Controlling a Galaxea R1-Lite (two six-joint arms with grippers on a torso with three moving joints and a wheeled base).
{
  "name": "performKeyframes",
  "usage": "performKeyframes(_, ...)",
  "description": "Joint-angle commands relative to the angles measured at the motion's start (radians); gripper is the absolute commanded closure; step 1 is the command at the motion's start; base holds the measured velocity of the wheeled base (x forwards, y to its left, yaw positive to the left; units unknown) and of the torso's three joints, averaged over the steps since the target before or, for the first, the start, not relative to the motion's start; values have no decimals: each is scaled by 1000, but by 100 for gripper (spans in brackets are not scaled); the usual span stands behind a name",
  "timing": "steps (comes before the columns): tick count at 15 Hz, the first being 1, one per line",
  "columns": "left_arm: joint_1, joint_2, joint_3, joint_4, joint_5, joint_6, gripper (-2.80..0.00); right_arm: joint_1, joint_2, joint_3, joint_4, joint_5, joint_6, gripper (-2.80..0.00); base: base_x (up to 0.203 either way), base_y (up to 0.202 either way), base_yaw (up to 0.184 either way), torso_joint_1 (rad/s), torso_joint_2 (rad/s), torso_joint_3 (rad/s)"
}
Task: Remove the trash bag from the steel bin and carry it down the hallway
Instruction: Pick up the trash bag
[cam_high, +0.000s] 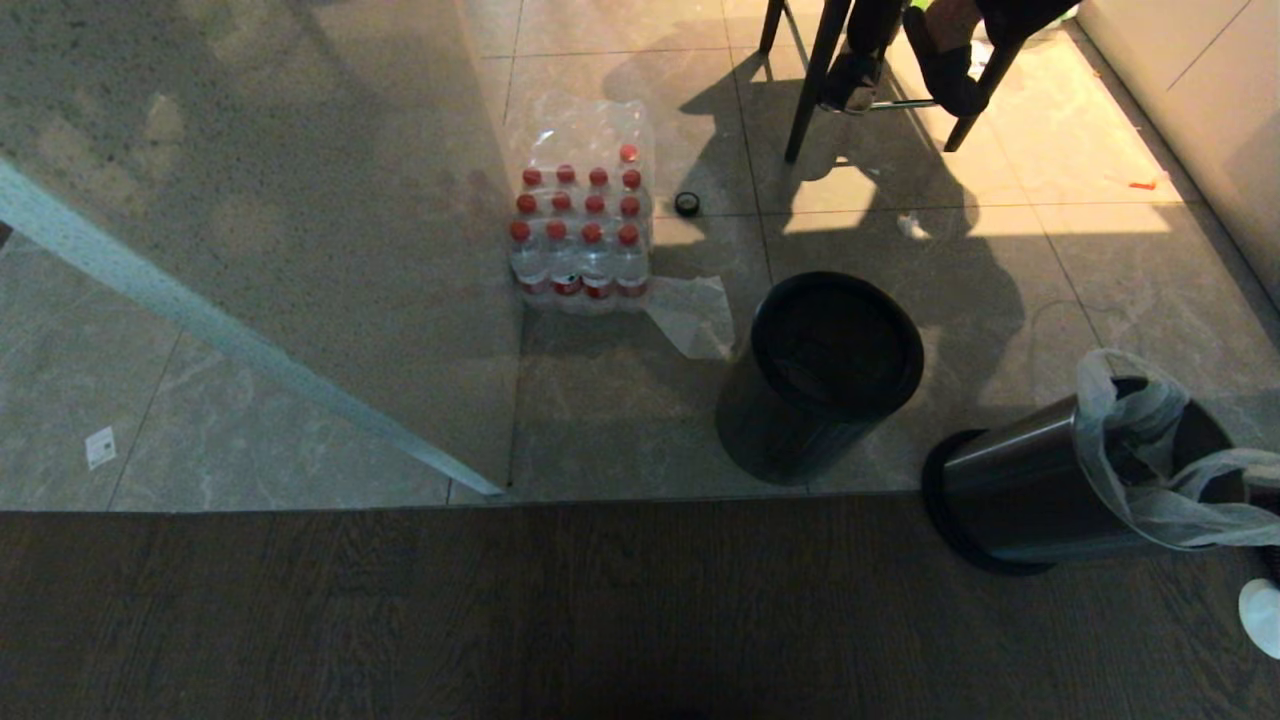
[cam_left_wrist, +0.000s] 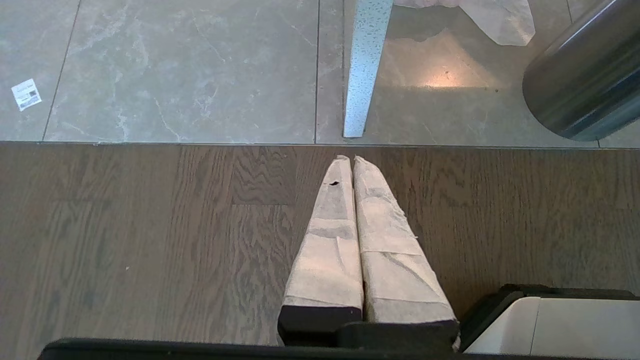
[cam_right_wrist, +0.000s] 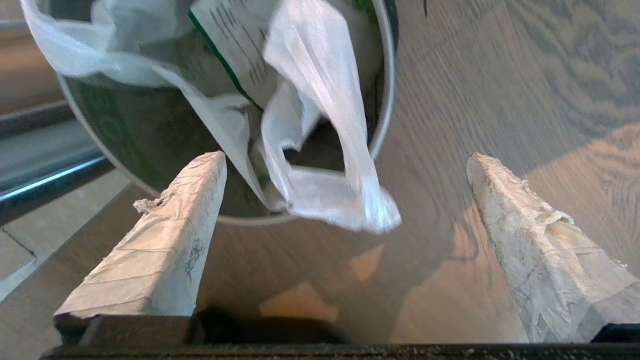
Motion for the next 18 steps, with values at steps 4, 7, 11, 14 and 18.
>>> performKeyframes(4,0,0,0,0,0,-1,0,8,19,-3,53,105,-7,-280,0,0,0,0,0,0)
performKeyframes(7,0,0,0,0,0,-1,0,35,43,-20,54,176,-7,-280,0,0,0,0,0,0)
performKeyframes(11,0,0,0,0,0,-1,0,116,78,-42,36,179,-12,-280,0,0,0,0,0,0)
performKeyframes(14,0,0,0,0,0,-1,0,150,111,-89,20,175,-14,-280,0,0,0,0,0,0)
performKeyframes(18,0,0,0,0,0,-1,0,174,162,-126,-84,129,-39,-280,0,0,0,0,0,0)
